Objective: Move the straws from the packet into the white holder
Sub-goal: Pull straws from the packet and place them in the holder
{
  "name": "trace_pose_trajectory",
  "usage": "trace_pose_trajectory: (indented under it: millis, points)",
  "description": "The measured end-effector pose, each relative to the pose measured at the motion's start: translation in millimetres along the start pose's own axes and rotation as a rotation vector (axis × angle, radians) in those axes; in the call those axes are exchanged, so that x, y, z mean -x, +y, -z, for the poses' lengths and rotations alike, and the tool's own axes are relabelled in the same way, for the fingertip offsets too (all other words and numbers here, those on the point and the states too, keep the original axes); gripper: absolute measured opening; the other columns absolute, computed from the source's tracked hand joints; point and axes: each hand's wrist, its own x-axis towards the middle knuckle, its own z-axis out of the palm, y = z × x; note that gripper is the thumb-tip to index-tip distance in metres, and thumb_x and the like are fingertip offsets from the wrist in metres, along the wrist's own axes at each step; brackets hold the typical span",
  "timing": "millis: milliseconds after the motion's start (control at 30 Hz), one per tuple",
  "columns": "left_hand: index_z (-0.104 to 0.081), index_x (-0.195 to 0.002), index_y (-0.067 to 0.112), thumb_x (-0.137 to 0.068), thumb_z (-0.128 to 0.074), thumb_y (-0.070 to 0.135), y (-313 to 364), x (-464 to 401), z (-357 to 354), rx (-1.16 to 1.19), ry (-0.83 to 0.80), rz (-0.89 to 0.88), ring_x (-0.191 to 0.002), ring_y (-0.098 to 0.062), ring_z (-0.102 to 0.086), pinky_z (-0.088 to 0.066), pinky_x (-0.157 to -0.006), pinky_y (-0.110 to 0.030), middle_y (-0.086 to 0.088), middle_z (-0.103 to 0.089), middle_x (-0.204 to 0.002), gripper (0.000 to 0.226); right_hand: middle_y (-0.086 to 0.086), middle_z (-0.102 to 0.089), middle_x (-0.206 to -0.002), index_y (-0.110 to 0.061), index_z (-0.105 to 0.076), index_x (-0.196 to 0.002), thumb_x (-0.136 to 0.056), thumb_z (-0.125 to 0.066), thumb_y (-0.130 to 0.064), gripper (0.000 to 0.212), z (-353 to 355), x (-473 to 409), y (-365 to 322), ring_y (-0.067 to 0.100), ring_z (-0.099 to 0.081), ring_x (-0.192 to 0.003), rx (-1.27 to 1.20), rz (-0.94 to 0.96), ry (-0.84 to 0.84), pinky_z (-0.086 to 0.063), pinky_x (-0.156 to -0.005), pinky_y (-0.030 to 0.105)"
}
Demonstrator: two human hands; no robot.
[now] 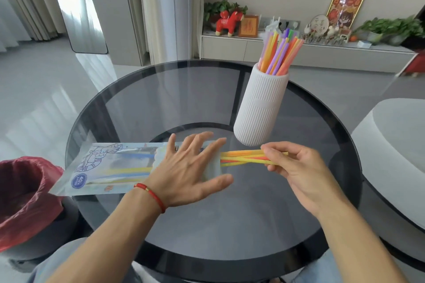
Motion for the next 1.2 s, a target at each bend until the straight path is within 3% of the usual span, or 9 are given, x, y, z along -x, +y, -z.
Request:
trace_pose_trajectory:
  millis: [133,300,400,467,567,667,833,1067,1200]
  points:
    - [-0.049,-0.124,0.033,-0.089,-0.029,0.066,12,-7,-11,-0.125,0.074,0.031,-0.121,-0.019,-0.049,-0.026,-0.112,-0.061,0.006,-0.050,-0.131,0.052,0.001,-0.079,-0.084,-0.012,-0.087,-0.088,-0.066,-0.088,-0.029,0.028,15,2,-11,0.008,-0.071,-0.068,-0.102,0.025,-0.046,-0.058,-0.065,0.016]
    - [-0.048,-0.106,0.024,-0.099,-0.022,0.053,10,-8,-20,-0.154,0.029,0.025,-0.094,-0.025,-0.051,-0.037,-0.103,-0.059,0.000,-0.051,-0.113,0.039,0.000,-0.078,-0.083,-0.014,-0.087,-0.082,-0.068,-0.087,-0.031,0.022,17,0,-12,0.009,-0.070,-0.066,-0.289,0.014,0.005,-0.057,-0.058,0.017]
    - [-0.047,-0.104,0.023,-0.101,-0.023,0.050,9,-9,-19,-0.149,0.046,0.060,-0.090,-0.026,-0.051,-0.039,-0.100,-0.057,-0.001,-0.052,-0.112,0.036,0.001,-0.076,-0.097,-0.013,-0.081,-0.112,-0.063,-0.088,-0.067,0.073,3,1,-8,0.012,-0.068,-0.076,-0.366,0.010,-0.110,-0.054,-0.057,0.024]
    - [-0.047,-0.105,0.022,-0.101,-0.023,0.049,8,-9,-18,-0.144,0.056,0.069,-0.090,-0.026,-0.051,-0.039,-0.100,-0.057,-0.001,-0.052,-0.113,0.036,0.001,-0.072,-0.102,-0.012,-0.073,-0.128,-0.058,-0.086,-0.077,0.096,-7,2,-3,0.012,-0.066,-0.078,-0.283,0.015,-0.177,-0.048,-0.054,0.024]
    - [-0.046,-0.109,0.024,-0.100,-0.017,0.051,14,-8,-20,-0.142,0.033,0.052,-0.097,-0.025,-0.052,-0.036,-0.105,-0.057,0.001,-0.050,-0.118,0.040,0.005,-0.069,-0.092,-0.009,-0.075,-0.118,-0.074,-0.086,-0.061,0.069,-35,6,13,0.014,-0.063,-0.072,-0.140,0.044,-0.205,-0.043,-0.050,0.023]
    - [-0.047,-0.114,0.024,-0.099,-0.022,0.051,23,-7,-26,-0.145,0.024,0.021,-0.105,-0.024,-0.053,-0.033,-0.108,-0.056,0.001,-0.050,-0.121,0.039,0.009,-0.072,-0.073,-0.009,-0.081,-0.090,-0.100,-0.071,-0.034,0.028,-56,4,24,0.019,-0.065,-0.063,0.003,0.115,-0.071,-0.051,-0.053,0.025]
    - [-0.042,-0.129,0.029,-0.095,-0.038,0.053,8,-5,-34,-0.052,0.003,0.073,-0.120,-0.019,-0.049,-0.027,-0.115,-0.052,0.006,-0.050,-0.128,0.041,0.011,-0.071,-0.061,-0.012,-0.080,-0.077,-0.104,-0.065,-0.020,0.033,-23,-5,3,0.019,-0.063,-0.050,0.168,0.212,0.120,-0.052,-0.048,0.025]
    - [-0.043,-0.136,0.025,-0.097,-0.036,0.052,9,-5,-45,-0.082,0.008,0.097,-0.129,-0.024,-0.042,-0.018,-0.119,-0.058,-0.001,-0.045,-0.138,0.047,0.001,-0.072,-0.053,-0.026,-0.077,-0.072,-0.096,-0.066,-0.039,0.030,9,-1,-70,0.015,-0.067,-0.042,0.739,0.424,0.183,-0.053,-0.052,0.019]
    - [-0.044,-0.135,0.024,-0.097,-0.035,0.051,10,-5,-47,-0.084,0.019,0.100,-0.129,-0.025,-0.042,-0.018,-0.118,-0.059,-0.003,-0.044,-0.139,0.046,-0.006,-0.071,-0.049,-0.024,-0.074,-0.070,-0.094,-0.065,-0.044,0.032,-8,-12,-96,0.011,-0.068,-0.042,0.951,0.403,0.128,-0.050,-0.052,0.021]
